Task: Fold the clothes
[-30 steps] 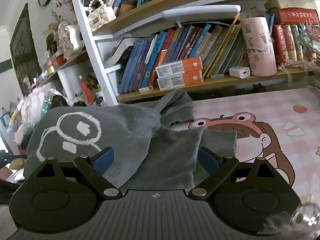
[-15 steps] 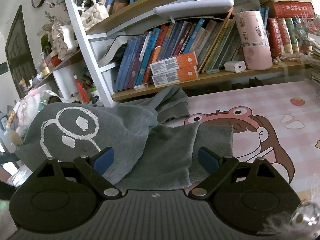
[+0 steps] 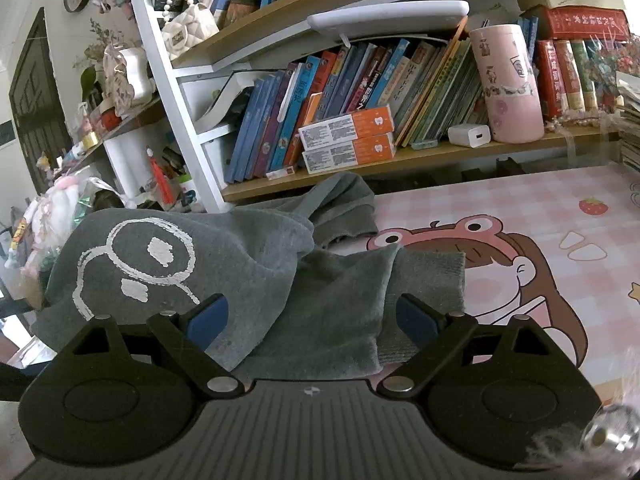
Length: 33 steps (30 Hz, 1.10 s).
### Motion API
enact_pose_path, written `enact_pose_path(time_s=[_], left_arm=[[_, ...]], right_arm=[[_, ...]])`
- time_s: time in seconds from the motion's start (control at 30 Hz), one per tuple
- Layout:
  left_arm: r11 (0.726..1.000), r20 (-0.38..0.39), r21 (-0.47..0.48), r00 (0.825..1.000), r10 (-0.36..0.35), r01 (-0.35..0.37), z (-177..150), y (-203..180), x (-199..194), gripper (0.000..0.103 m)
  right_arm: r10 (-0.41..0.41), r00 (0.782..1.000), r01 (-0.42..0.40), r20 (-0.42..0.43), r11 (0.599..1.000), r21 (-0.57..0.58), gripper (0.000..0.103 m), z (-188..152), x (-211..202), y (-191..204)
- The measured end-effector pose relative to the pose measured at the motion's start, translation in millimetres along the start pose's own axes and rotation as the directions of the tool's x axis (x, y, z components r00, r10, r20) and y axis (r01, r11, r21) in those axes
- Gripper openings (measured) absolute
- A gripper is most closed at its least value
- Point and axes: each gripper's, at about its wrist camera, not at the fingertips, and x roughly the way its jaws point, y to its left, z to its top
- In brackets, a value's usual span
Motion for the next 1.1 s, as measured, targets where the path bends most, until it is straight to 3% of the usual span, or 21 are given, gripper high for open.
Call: enact_pose_path(time_s=[0.07,0.17,0.23,0.27,0.3,0.4,0.43,0.47,0.53,0.6,0.63,0.7,0.77,0.83,0.87,0.9,1.1], left_arm=[[0.999,0.011,-0.042,1.000,-0.024,0.025,1.3,4.1,17.4,0.068],[0.993,0.068,-0.086,0.995,-0.075,0.080,10.6,4.9,41.3,0.051],[0.986,0.105,-0.132,0.990,-0.090,0.104,19.5,6.4,56.9,0.045],[0.986,0.111,-0.138,0.991,-0.081,0.096,23.8,5.5,63.5,0.033],[0.991,0.116,-0.111,0.992,-0.055,0.068,27.7,-0.4,69.1,0.019],[0.992,0.174,0.122,0.985,0.014,-0.036,32.5,-43.4,73.4,0.010],[0.962,0.233,0.264,0.972,0.006,-0.069,27.8,-68.0,66.5,0.010],[0.897,0.307,0.427,0.951,-0.026,-0.114,17.2,-97.0,54.8,0.010],[0.681,0.455,0.689,0.880,-0.140,-0.248,-16.7,-141.7,26.6,0.010],[0.520,0.558,0.755,0.808,-0.189,-0.400,-38.4,-156.3,4.9,0.012],[0.507,0.600,0.727,0.787,-0.143,-0.462,-36.8,-153.1,-0.1,0.012],[0.516,0.639,0.646,0.768,0.040,-0.563,-17.2,-131.2,0.1,0.017],[0.572,0.587,0.548,0.768,0.257,-0.610,10.8,-99.3,5.0,0.017],[0.669,0.473,0.462,0.800,0.369,-0.582,31.3,-67.4,3.5,0.019],[0.721,0.449,0.431,0.822,0.350,-0.542,34.6,-56.4,-2.2,0.022],[0.752,0.445,0.414,0.834,0.325,-0.514,35.3,-50.9,-7.4,0.027],[0.753,0.449,0.429,0.841,0.301,-0.499,28.4,-47.4,-5.3,0.036]], right_arm=[[0.000,1.000,0.000,0.004,1.000,-0.002,0.092,0.4,-0.7,0.1],[0.000,1.000,0.000,0.012,1.000,-0.003,0.092,1.5,-2.2,-0.3],[-0.005,1.000,0.005,0.017,1.000,-0.005,0.092,2.0,-2.7,-0.7],[-0.007,1.000,0.007,0.019,1.000,-0.005,0.092,2.3,-3.0,-0.9],[-0.009,1.000,0.009,0.022,1.000,-0.006,0.092,2.5,-3.2,-1.0],[-0.007,1.000,0.007,0.024,1.000,-0.011,0.092,2.8,-3.7,-0.1],[-0.007,1.000,0.007,0.025,1.000,-0.015,0.092,2.6,-3.8,0.4],[-0.007,1.000,0.008,0.026,1.000,-0.020,0.092,2.3,-3.9,1.1],[-0.007,1.000,0.008,0.021,1.000,-0.026,0.092,1.5,-2.9,2.0],[-0.005,1.000,0.005,0.012,1.000,-0.029,0.092,0.9,-1.6,2.7],[-0.003,1.000,0.003,0.008,1.000,-0.030,0.092,0.8,-1.0,3.0],[0.004,1.000,-0.004,0.009,0.999,-0.034,0.092,1.0,-1.8,4.2],[0.008,1.000,-0.007,0.015,0.999,-0.041,0.092,1.3,-3.1,5.6],[-0.002,1.000,0.003,0.018,0.998,-0.057,0.092,1.4,-3.4,6.5],[-0.013,1.000,0.014,0.014,0.998,-0.064,0.092,1.6,-2.5,6.4],[-0.025,1.000,0.026,0.009,0.997,-0.071,0.092,1.7,-1.6,6.4],[-0.126,0.990,0.119,-0.067,0.988,-0.101,0.092,3.8,17.3,0.7]])
